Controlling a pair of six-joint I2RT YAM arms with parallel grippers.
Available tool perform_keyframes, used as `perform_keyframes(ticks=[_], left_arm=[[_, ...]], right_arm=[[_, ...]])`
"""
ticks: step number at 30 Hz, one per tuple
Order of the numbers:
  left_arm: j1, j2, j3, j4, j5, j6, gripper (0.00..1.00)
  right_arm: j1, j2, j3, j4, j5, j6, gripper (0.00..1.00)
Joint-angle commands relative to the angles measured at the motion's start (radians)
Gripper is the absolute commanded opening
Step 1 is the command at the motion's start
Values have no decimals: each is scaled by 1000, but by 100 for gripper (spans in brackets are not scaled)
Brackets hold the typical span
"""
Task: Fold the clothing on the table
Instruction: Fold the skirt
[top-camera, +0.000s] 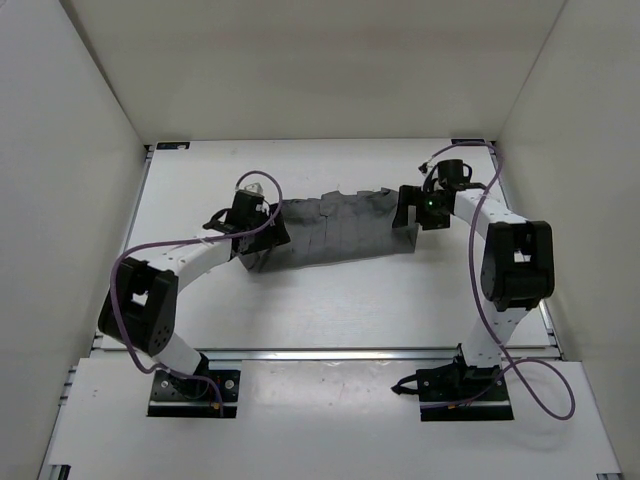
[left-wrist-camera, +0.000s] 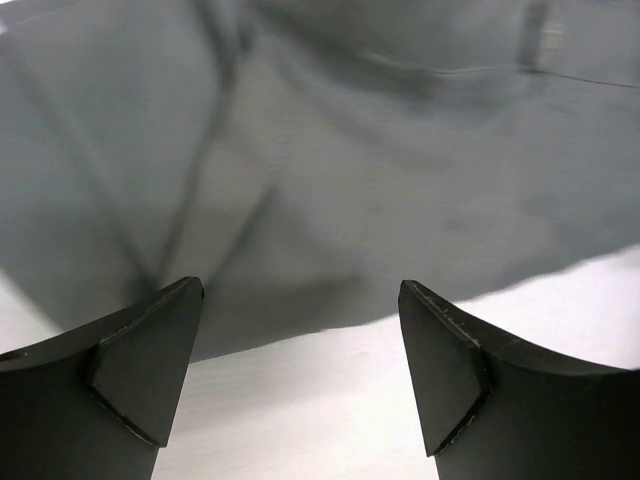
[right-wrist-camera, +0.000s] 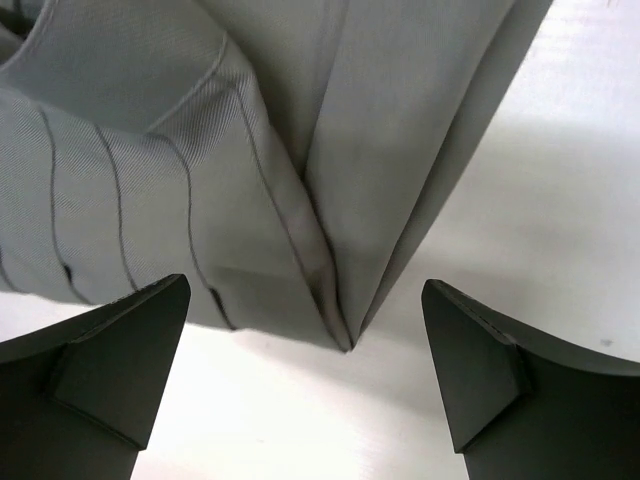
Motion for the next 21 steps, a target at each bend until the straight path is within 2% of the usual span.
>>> perform_keyframes(ticks=[1,6,11,14,17,21], left_arm=[[9,12,-4,-63,-127,8,90],[10,79,35,-132,-143,15,90],[-16,133,69,-173,-181,13,88],[-14,171,97,-213,-195,14,85],[-7,208,121,-235,-190,11,80],[-19,248,146,-236,-174,5,65]], right_arm=[[5,43,59,6,40,-54,99],[5,137,125,-8,60,-73,98],[-9,190,171,-21,55,-77,84],[-12,223,185,-23,46,-77,69],[-6,255,210,-38,40,-76,45],[14,278,230,-60,60,-109,28]])
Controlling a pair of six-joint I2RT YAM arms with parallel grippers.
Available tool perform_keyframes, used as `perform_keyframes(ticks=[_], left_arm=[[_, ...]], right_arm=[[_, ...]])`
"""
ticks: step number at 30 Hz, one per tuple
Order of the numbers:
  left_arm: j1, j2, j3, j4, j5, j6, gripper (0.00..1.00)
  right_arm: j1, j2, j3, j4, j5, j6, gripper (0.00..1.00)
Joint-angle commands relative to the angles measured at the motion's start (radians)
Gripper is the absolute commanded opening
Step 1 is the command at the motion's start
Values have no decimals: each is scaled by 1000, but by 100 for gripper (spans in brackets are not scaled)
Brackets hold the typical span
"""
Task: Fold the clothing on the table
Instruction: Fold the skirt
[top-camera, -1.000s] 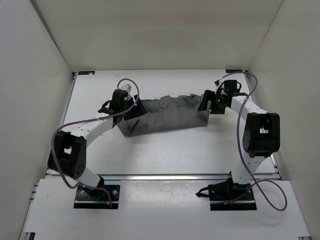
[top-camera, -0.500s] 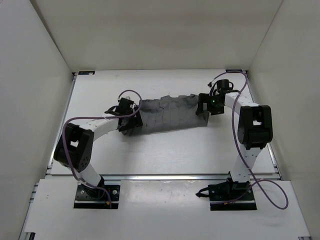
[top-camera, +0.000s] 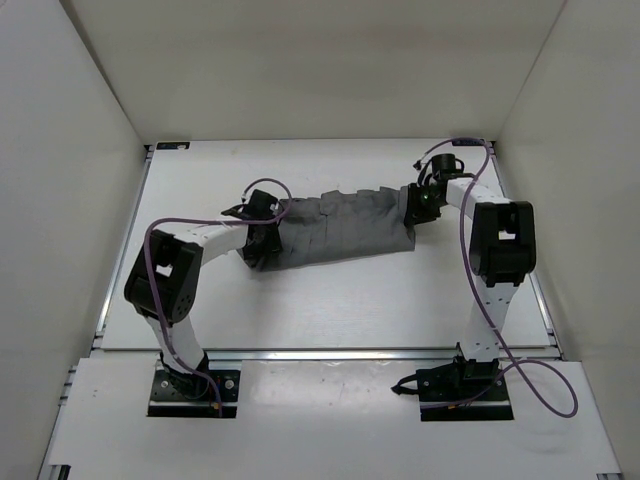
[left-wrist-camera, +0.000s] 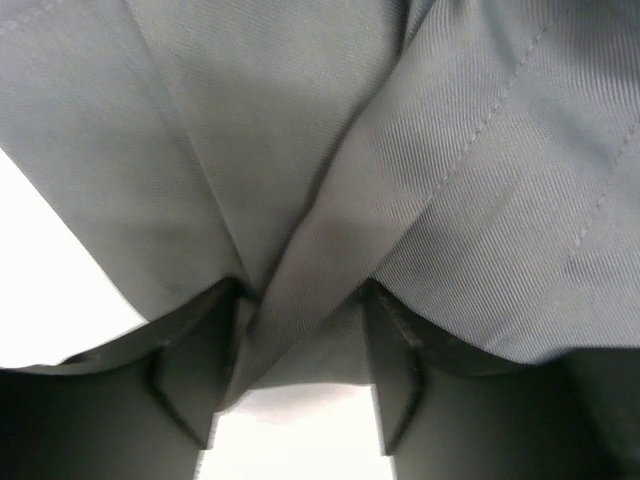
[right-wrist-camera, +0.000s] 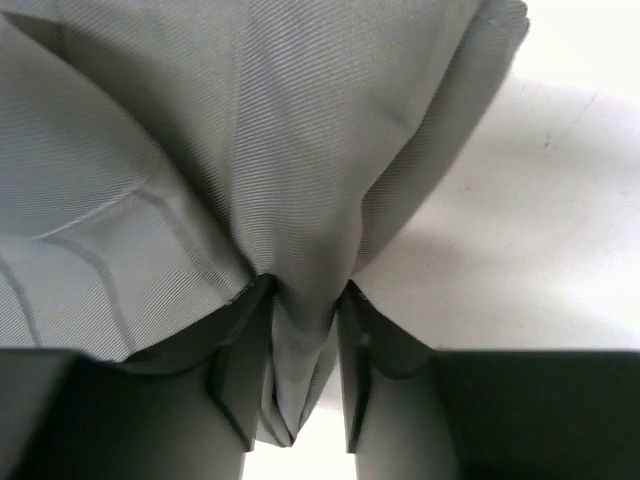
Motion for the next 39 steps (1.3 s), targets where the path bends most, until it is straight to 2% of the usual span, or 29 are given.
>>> perform_keyframes(ticks=[1,2,5,8,14,20,26,32,39], left_arm=[[-8,40,26,-26,-5,-5,61],[-13,54,30,-23,-1,-4,58],[-16,86,71,-19,11,10,50],[-16,135,129,-26,19,32,32],[-28,241,282,-32,95,84,22],[-72,339,430,-63,173,139,23],[-100,356,439,-25,325,191,27],[-85,296,350,29,429,196,28],[-65,216,159,148,523,136,29]], right_arm=[[16,40,21,-30,16,-28,22],[16,41,25,-29,16,-25,15],[10,39,45,-49,9,-14,3],[-3,13,83,-64,-14,-12,0],[-16,-91,146,-90,-77,26,0],[84,-157,263,-109,-131,75,0],[246,-131,439,-123,-168,118,0],[370,-82,476,-75,-218,187,0],[485,-47,515,-43,-315,265,0]])
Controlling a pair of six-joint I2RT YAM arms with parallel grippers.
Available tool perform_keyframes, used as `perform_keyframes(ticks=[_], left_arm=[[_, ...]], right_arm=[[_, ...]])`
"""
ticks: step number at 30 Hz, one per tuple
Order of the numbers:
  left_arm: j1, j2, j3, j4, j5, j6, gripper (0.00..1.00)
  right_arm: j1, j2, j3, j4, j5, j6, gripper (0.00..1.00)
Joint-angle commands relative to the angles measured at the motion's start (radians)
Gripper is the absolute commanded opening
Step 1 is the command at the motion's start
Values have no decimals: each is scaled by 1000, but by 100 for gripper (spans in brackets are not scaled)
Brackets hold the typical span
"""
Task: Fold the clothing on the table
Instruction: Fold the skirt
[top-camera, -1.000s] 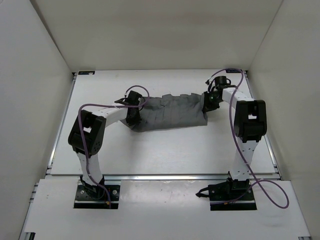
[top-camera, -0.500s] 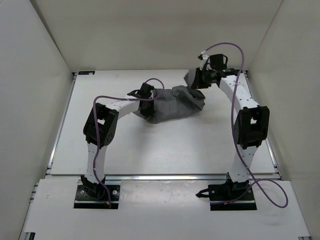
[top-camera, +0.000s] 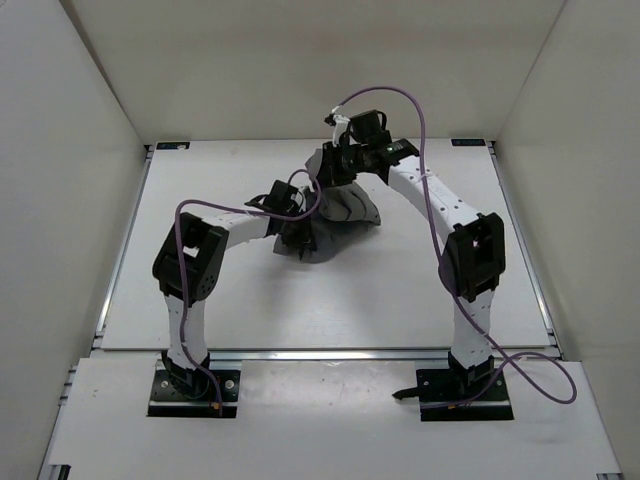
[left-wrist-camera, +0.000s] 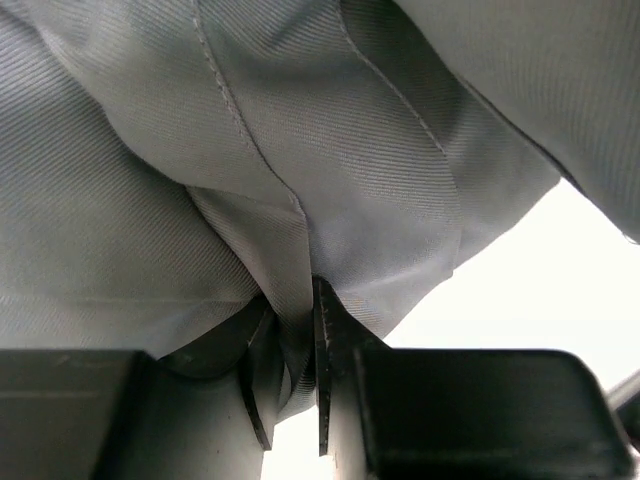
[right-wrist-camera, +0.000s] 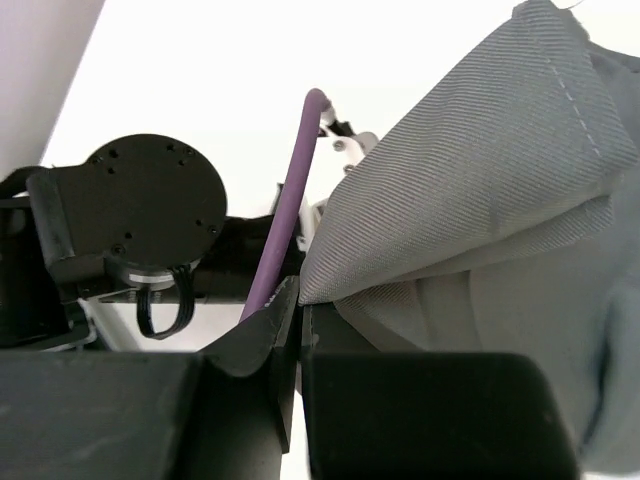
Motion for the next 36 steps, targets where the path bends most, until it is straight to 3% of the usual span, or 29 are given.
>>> perform_keyframes(ticks=[1,11,14,16,18,22,24,31,33,36], left_arm=[[14,-30,-105,13,92,-24,29],[88,-180,-327,157,200,-170,34],[116,-257,-412,233,224,-231,50],[123,-318,-449,252,231,-259,59],[143,-349,-452,232,232,-258,67],[166,-434,-461,182,214,-257,74],[197,-487,-472,191,200,-270,74],[206,-562,-484,276,148,-329,73],[171,-542,-490,370,131,-374,78],[99,-477,-463,398,76,-429,87]], right_arm=[[56,-7,32,67,-101,69,0],[73,36,-260,60,-76,68,3],[73,48,-317,113,-130,112,15],[73,56,-334,161,-174,127,36],[72,76,-299,164,-184,140,50],[56,50,-180,45,-138,85,73],[31,13,-121,25,-120,77,76],[-139,-155,-230,52,63,-17,73],[-171,-154,-274,19,90,-49,65],[-210,-123,-331,-4,127,-81,38]])
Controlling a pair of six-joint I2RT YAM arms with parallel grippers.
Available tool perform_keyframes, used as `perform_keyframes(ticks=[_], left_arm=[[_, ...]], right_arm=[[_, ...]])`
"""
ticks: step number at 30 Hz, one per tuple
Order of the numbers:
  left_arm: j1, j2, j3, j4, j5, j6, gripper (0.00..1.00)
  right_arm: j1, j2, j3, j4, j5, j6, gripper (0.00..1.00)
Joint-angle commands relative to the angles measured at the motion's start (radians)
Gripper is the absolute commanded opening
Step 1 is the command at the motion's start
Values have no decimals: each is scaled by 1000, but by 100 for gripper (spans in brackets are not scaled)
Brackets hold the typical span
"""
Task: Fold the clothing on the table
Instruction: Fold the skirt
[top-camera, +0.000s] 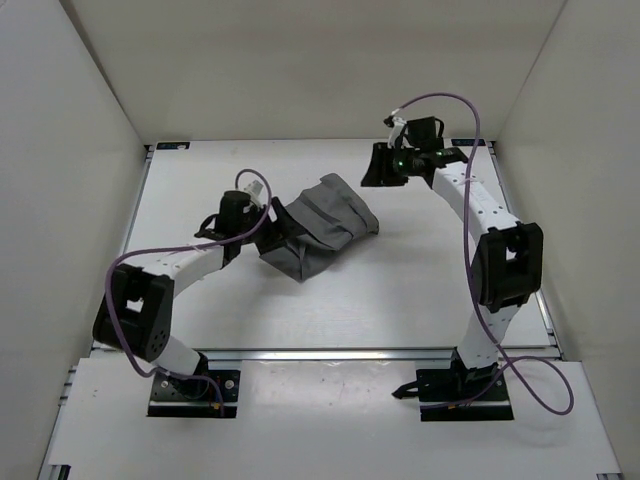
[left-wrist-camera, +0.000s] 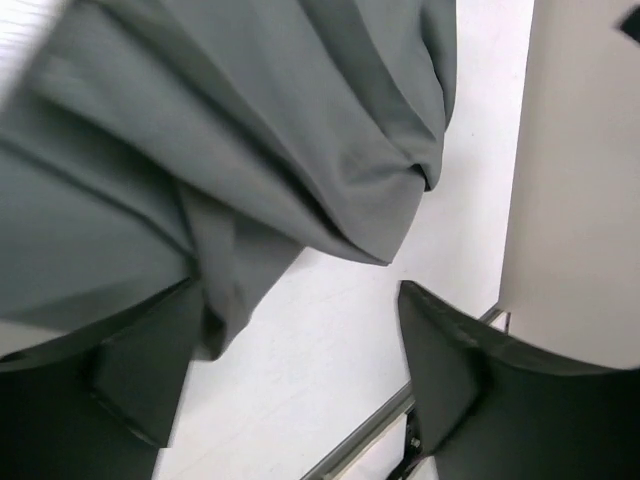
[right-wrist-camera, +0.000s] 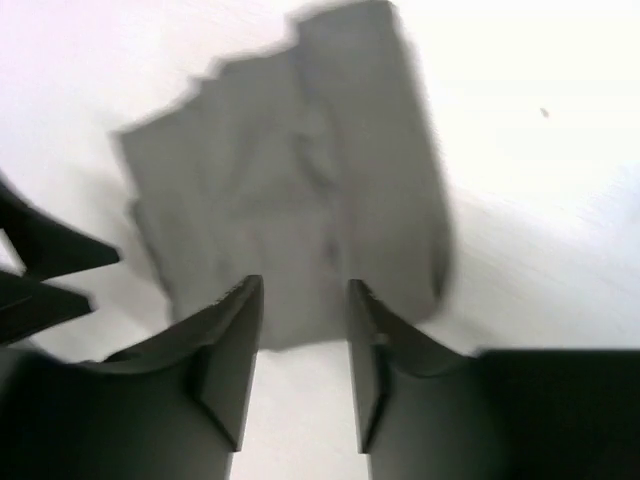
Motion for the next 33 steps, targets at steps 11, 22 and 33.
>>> perform_keyframes(ticks=[11,22,33], left_arm=[[-213,253,75,201,-325,-304,91],[-227,335,140,347,-365,-441,84],[-201,278,-94,701,-406,-612,84]], right_arm=[[-14,209,-37,-27,48,-135,13],[11,260,-9,-13,-20,-140,9],[46,243,-64,22,-20,-118,9]])
